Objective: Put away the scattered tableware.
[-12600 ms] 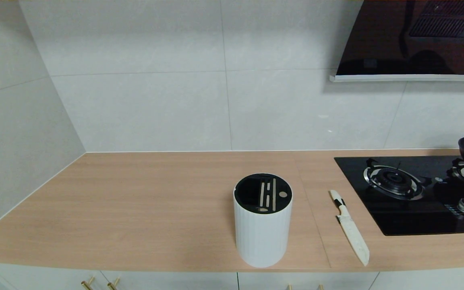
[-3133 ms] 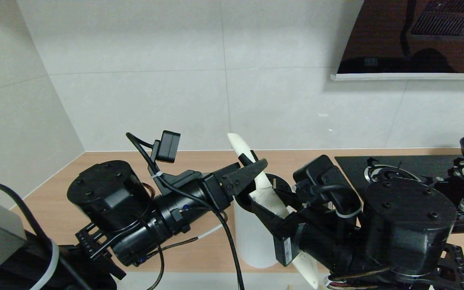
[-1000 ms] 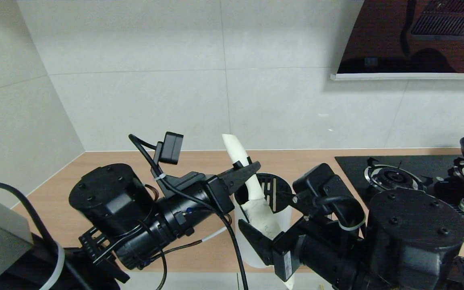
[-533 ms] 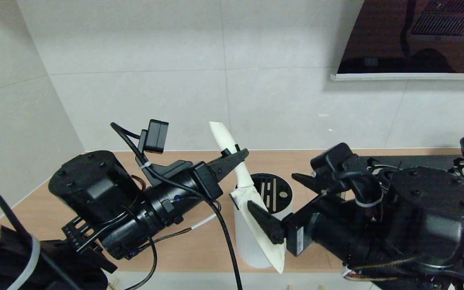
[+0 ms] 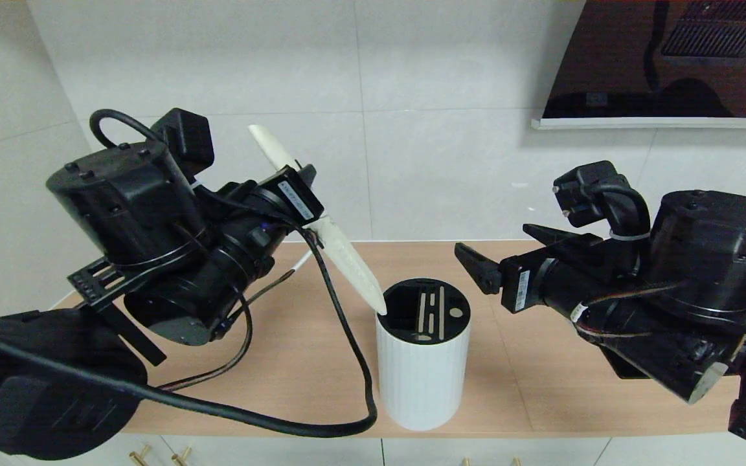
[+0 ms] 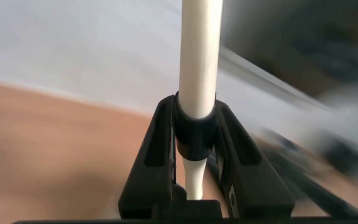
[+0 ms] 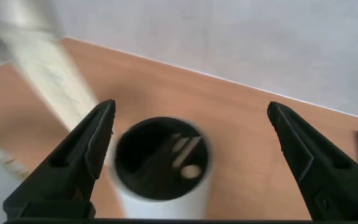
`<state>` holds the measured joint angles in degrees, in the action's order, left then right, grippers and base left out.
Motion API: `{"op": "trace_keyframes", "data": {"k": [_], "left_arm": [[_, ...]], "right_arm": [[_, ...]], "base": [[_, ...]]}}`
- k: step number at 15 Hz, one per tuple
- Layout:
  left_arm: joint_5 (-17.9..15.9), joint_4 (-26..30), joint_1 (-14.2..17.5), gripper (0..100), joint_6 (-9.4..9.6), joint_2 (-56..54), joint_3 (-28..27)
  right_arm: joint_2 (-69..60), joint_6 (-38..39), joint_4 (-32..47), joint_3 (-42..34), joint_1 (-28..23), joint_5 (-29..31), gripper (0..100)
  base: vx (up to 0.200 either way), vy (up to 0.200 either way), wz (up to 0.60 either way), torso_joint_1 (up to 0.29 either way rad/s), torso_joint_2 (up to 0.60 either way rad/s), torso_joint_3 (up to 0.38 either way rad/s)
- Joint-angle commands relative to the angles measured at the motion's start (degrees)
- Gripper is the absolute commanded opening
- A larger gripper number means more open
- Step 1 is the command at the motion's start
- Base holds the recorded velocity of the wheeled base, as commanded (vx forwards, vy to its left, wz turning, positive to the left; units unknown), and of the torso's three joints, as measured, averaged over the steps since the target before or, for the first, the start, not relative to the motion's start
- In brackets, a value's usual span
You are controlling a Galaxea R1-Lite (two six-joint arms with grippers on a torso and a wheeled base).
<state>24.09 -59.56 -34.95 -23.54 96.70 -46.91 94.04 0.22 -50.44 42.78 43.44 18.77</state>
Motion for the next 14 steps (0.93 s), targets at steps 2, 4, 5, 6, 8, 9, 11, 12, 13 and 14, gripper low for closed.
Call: {"op": "trace_keyframes", "data": {"k": [2,4,5,6,8,9,11,12,13,14], "left_arm": [[7.20,-3.72,-2.40,0,5.00,-1.25,-0.38],[7.11,-9.43,-2.58,0,11.59,0.42,1.03],[7.11,-12.16,-2.75,0,15.01,2.44,1.12],[7.11,-15.23,-3.46,0,18.27,4.29,1.29],[6.41,-22.18,-5.13,0,22.92,8.33,1.47],[6.41,-23.84,-6.01,0,23.01,9.74,1.65],[6.23,-26.13,-7.15,0,23.01,11.32,4.19],[6.15,-26.39,-7.68,0,22.92,11.32,4.11],[6.15,-26.66,-7.76,0,23.01,11.06,3.67],[6.15,-27.71,-7.85,0,22.92,10.97,3.14]], "right_arm": [[0.80,0.04,0.26,0.64,-1.60,0.04,100],[0.71,-0.04,0.26,0.47,-1.60,0.12,100],[0.62,-0.04,0.26,0.47,-1.60,0.21,100],[0.53,-0.04,0.26,0.47,-1.60,0.47,100],[0.36,-0.13,0.26,0.47,-1.60,0.91,100],[0.44,-0.13,0.26,0.47,-1.60,1.00,100],[0.80,-0.13,0.26,0.29,-1.60,1.00,100],[0.88,-0.13,0.26,0.38,-1.60,1.00,100],[0.88,-0.13,0.26,0.29,-1.60,1.00,100],[0.88,-0.13,0.26,0.29,-1.60,1.00,100]], "base": [[0.000,0.000,0.00,0.000,0.00,0.000],[0.000,0.000,0.00,0.000,0.00,0.000],[0.000,0.000,0.00,0.000,0.00,0.000],[0.000,0.000,0.00,0.000,0.00,0.000],[0.000,0.000,0.00,0.000,0.00,0.000],[0.000,0.000,0.00,0.000,0.00,0.000],[0.000,0.000,0.00,0.000,0.00,0.000],[0.000,0.000,0.00,0.000,0.00,0.000],[0.000,0.000,0.00,0.000,0.00,0.000],[0.000,0.000,0.00,0.000,0.00,0.000]]}}
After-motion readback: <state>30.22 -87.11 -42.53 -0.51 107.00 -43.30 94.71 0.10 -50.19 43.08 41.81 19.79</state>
